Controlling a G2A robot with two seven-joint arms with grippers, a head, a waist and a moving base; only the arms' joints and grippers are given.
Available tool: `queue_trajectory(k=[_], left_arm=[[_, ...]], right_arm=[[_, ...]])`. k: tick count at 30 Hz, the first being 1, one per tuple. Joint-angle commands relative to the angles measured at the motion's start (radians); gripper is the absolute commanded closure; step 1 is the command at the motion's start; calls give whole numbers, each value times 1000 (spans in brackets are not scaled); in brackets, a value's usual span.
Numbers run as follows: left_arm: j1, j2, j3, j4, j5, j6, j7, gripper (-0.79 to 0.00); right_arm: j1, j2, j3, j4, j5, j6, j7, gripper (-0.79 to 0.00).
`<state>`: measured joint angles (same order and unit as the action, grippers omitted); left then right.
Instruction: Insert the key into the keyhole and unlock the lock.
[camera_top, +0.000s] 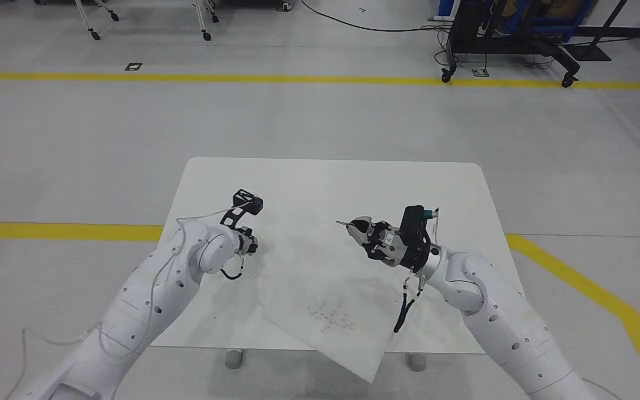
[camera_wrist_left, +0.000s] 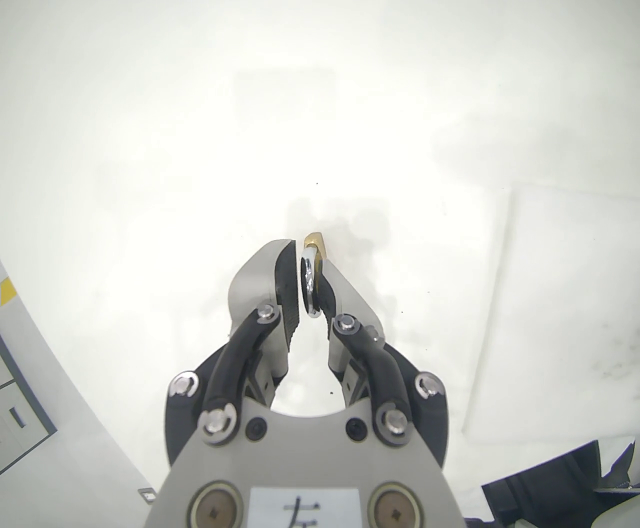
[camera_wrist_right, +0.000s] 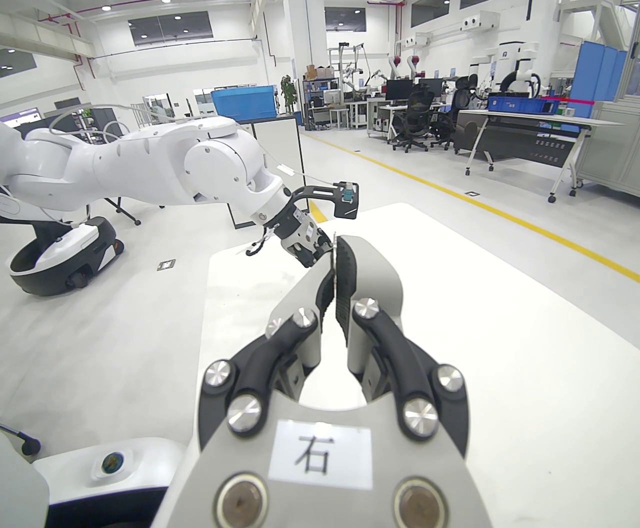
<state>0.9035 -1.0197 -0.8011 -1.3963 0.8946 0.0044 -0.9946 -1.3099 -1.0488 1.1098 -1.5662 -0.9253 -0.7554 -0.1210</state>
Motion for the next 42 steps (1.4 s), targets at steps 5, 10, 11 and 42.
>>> queue_trajectory(k=[5,10,11,42], left_arm=[[-2,-8,-1,8,4,-11,-9,0],[2,-11,-12,9,4,-22,-2,0],[6,-11,-18,6,5,-21,14,0],[176,22,-223,-37,-944,-626,289,0]], right_arm=[[0,0,0,0,0,0,0,0],[0,0,0,0,0,0,0,0],[0,0,0,0,0,0,0,0],[141,-52,-100,132,203,-26,-88,0]])
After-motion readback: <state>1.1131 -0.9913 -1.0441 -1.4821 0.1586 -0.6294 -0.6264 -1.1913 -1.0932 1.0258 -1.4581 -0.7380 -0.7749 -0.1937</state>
